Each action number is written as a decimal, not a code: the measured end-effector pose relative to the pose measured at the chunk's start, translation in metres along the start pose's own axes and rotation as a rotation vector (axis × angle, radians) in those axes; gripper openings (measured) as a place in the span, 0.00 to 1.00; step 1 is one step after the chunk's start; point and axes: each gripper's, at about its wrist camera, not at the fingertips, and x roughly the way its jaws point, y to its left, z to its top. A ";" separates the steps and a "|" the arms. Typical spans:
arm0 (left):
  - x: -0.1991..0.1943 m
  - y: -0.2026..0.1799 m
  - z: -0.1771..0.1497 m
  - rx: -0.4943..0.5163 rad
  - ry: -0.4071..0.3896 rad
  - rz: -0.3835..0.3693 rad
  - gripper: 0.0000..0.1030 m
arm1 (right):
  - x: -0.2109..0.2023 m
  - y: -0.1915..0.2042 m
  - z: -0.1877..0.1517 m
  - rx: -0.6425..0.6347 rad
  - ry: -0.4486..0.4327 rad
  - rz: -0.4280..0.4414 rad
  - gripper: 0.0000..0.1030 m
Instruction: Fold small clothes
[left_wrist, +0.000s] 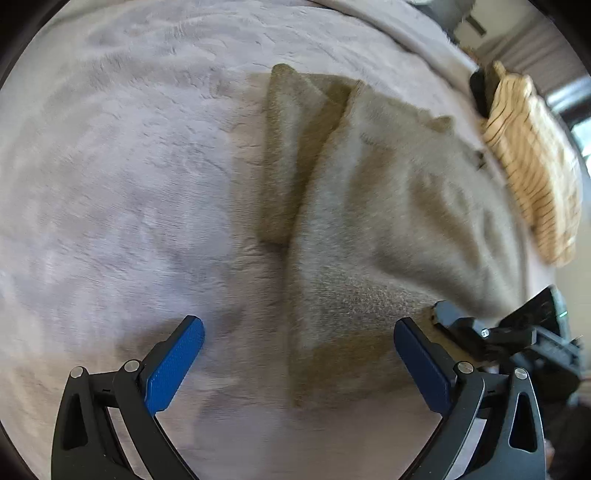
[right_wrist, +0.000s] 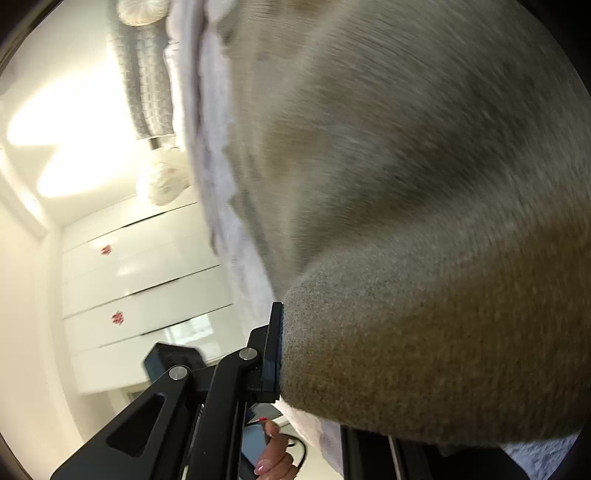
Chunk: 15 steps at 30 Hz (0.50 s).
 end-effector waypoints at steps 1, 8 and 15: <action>0.000 0.003 0.002 -0.022 0.001 -0.037 1.00 | -0.002 0.005 0.001 -0.022 0.001 0.005 0.09; -0.001 0.018 0.027 -0.161 -0.019 -0.300 1.00 | -0.015 0.046 0.006 -0.180 0.022 0.016 0.09; 0.031 -0.003 0.063 -0.165 0.042 -0.426 1.00 | -0.015 0.049 0.005 -0.220 0.058 -0.008 0.09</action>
